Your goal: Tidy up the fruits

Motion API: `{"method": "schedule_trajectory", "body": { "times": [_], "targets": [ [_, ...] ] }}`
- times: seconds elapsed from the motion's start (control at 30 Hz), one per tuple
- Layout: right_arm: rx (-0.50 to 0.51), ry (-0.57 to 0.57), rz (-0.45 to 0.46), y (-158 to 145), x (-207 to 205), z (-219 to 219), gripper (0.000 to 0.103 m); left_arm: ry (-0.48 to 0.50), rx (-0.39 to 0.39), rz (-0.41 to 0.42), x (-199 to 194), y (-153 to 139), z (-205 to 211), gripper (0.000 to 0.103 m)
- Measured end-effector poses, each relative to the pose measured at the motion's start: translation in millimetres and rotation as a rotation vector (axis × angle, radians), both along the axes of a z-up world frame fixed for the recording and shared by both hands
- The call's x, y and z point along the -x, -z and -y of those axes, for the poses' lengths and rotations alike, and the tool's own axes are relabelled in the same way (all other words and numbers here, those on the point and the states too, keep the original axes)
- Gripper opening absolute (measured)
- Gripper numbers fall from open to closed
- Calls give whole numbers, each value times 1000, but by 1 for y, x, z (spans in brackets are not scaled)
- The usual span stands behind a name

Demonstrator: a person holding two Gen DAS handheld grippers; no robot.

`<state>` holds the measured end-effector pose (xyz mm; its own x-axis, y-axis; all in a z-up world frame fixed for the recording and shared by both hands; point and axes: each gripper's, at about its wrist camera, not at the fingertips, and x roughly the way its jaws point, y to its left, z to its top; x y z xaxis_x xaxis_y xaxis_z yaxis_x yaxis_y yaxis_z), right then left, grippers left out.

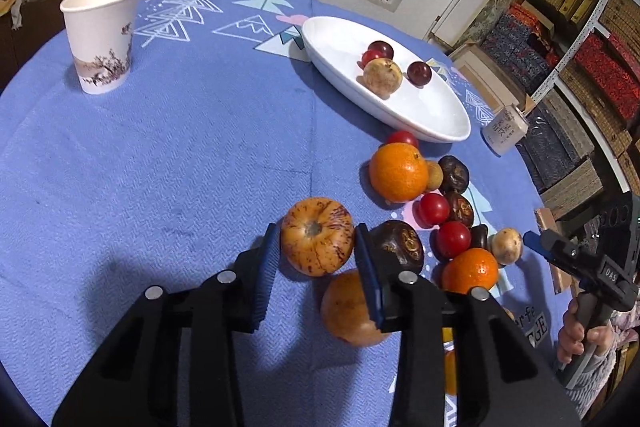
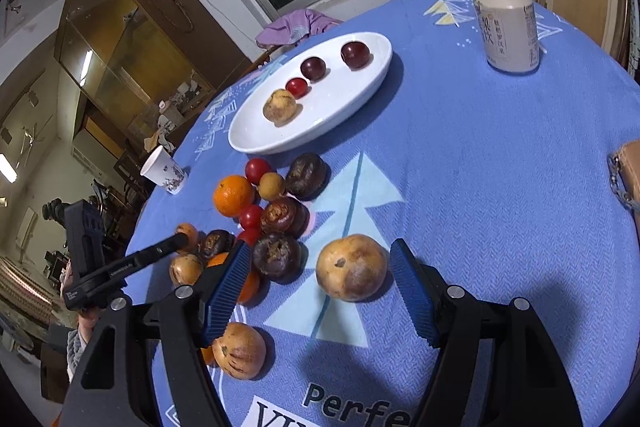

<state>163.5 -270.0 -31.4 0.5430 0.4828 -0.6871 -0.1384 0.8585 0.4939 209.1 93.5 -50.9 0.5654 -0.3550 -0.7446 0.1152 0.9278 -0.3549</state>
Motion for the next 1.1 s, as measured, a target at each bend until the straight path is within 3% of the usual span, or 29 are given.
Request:
{"method": "schedule_trajectory", "body": {
  "times": [0.3, 0.47, 0.53, 0.6, 0.83, 0.93, 1.1],
  "targets": [
    [80, -23, -44, 16, -4, -12, 70, -6, -46, 8, 2, 0, 2, 37],
    [125, -28, -34, 18, -2, -17, 58, -7, -50, 5, 0, 2, 2, 37],
    [129, -20, -29, 19, -2, -15, 48, -5, -53, 2, 0, 3, 3, 37],
    [114, -11, -33, 20, -3, -11, 44, -3, -53, -1, -1, 4, 4, 37],
    [96, -5, -7, 15, -3, -11, 43, -13, -33, 13, 0, 1, 1, 37],
    [57, 11, 35, 3, -1, -4, 43, -25, -26, 46, 1, -11, 2, 37],
    [-5, 18, 70, -26, -24, -4, 43, -16, -82, 104, -19, -43, 21, 37]
  ]
}}
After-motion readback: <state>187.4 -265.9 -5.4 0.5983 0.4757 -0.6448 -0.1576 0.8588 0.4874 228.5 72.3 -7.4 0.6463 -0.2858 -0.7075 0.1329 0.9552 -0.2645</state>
